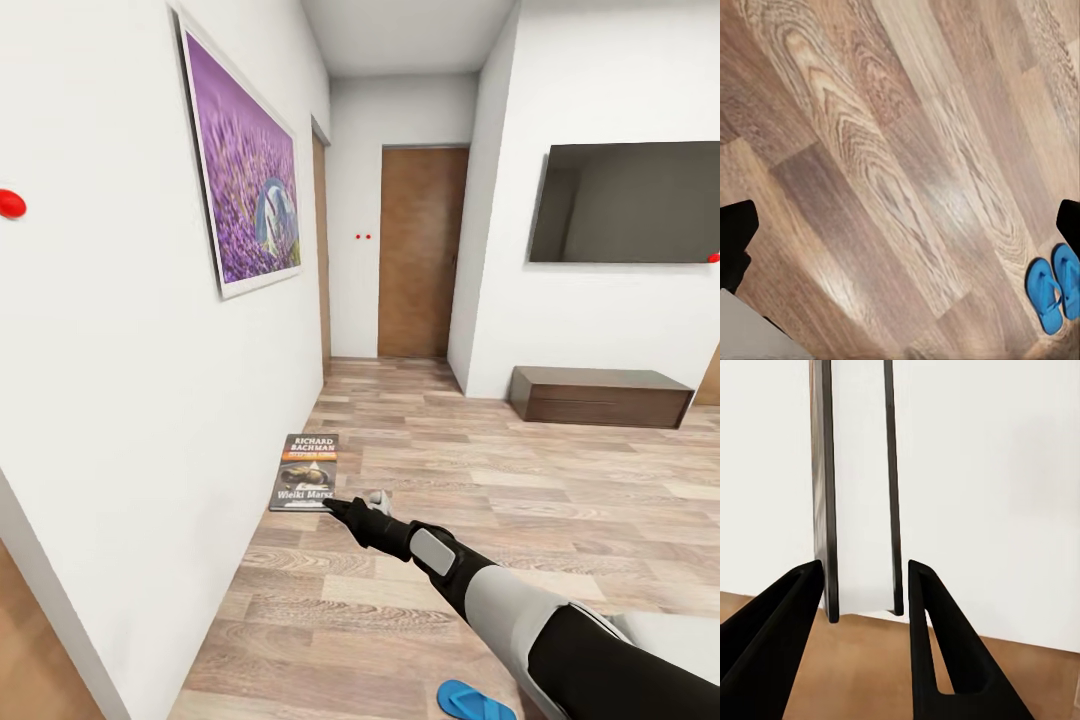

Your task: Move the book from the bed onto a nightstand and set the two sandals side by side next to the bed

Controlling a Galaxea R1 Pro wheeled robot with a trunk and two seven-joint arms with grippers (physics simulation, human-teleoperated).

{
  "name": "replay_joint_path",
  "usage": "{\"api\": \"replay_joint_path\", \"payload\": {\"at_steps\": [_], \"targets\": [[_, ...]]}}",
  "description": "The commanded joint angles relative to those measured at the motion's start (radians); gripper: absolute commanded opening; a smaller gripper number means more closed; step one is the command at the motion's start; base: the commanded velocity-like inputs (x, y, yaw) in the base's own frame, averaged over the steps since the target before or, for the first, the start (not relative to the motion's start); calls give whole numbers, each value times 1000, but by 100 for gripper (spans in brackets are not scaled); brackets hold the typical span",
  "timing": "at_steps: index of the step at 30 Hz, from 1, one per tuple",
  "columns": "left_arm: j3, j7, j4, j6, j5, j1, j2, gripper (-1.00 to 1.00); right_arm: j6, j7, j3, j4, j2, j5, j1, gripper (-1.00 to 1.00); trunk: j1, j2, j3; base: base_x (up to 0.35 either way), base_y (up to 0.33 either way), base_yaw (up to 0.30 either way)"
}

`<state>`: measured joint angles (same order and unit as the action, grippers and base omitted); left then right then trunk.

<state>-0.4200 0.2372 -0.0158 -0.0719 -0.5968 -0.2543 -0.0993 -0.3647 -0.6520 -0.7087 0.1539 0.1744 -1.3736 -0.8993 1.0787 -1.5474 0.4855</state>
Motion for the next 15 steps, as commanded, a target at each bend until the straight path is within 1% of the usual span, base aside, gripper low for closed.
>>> {"api": "replay_joint_path", "payload": {"at_steps": [1,7,15], "targets": [[-4,5,2,-3,-2,0,2,100,-7,-3,-5,-2,0,-12,-1,-100,0,-1,1,1,0,0],[-3,3,2,-6,-1,5,20,100,-5,-3,-5,-2,0,-14,-1,-100,0,-1,1,0,0,0],[-3,-1,2,-9,0,6,24,100,-7,-3,-5,-15,0,-15,-1,-100,0,-1,1,0,0,0]]}}
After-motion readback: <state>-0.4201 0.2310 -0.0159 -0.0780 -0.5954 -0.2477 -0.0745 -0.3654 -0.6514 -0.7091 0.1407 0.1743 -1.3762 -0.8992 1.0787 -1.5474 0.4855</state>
